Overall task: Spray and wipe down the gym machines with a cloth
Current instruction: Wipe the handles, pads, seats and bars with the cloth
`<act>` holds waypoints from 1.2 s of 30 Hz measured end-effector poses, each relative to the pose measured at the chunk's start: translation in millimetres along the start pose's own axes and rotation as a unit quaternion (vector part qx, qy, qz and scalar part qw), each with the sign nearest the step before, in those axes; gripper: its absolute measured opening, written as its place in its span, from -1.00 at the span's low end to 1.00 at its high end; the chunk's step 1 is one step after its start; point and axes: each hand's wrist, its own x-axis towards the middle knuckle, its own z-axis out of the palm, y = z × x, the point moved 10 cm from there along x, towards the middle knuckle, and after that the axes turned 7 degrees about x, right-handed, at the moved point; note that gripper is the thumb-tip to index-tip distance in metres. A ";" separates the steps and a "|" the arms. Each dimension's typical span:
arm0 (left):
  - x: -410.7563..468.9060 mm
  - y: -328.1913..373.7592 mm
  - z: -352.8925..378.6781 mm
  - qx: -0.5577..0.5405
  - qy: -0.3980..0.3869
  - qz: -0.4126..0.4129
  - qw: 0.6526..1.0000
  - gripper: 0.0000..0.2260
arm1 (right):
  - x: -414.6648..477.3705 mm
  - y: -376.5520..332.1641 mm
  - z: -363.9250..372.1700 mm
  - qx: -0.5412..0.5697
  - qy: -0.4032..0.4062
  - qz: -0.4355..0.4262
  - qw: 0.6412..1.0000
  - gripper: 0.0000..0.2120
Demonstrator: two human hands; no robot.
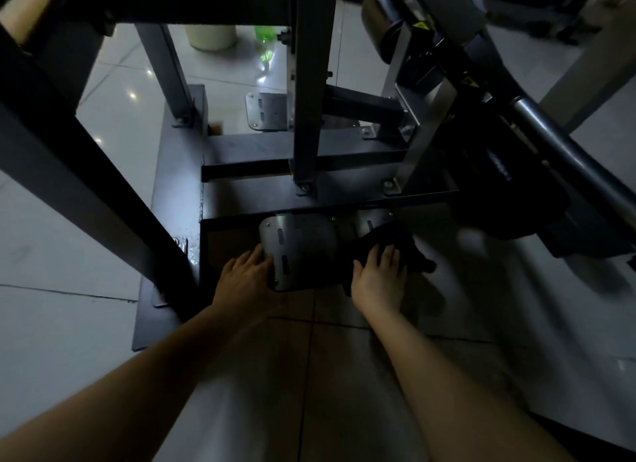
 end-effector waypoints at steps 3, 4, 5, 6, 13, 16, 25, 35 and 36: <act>-2.5 0.8 0.9 -0.012 -0.012 0.003 1.000 -0.13 | -22.1 -40.2 10.6 0.003 -0.005 -0.064 0.998 -0.42; -3.8 1.7 -0.3 -0.017 -0.015 0.007 1.000 -0.13 | -29.4 -55.1 14.8 0.009 -0.003 -0.084 0.996 -0.43; -5.0 2.1 -3.3 -0.024 -0.015 0.012 1.000 -0.15 | -36.5 -70.0 19.5 0.018 -0.001 -0.103 0.994 -0.44; -5.8 1.6 -5.6 -0.035 -0.014 0.019 0.999 -0.19 | -43.0 -84.8 25.0 0.029 -0.001 -0.121 0.992 -0.47; -21.1 -41.6 -11.9 -0.238 0.040 -0.108 0.964 -0.57 | -70.8 -141.9 40.6 0.165 0.010 -0.189 0.968 -0.61; -26.6 -51.9 -9.7 -0.286 0.041 -0.123 0.949 -0.57 | -69.8 -137.9 38.4 0.192 0.001 -0.173 0.966 -0.69; -47.8 -10.4 -85.1 -0.411 0.075 -0.060 0.907 -0.91 | -65.9 -121.1 -60.6 0.443 -0.228 -0.005 0.867 -0.84; -111.5 30.3 -252.9 -0.409 0.131 0.018 0.903 -0.84 | -120.7 -162.4 -215.9 0.565 -0.295 -0.057 0.768 -0.78; -123.7 29.7 -274.6 -0.423 0.148 0.028 0.894 -0.82 | -128.6 -166.3 -235.8 0.570 -0.294 -0.075 0.763 -0.80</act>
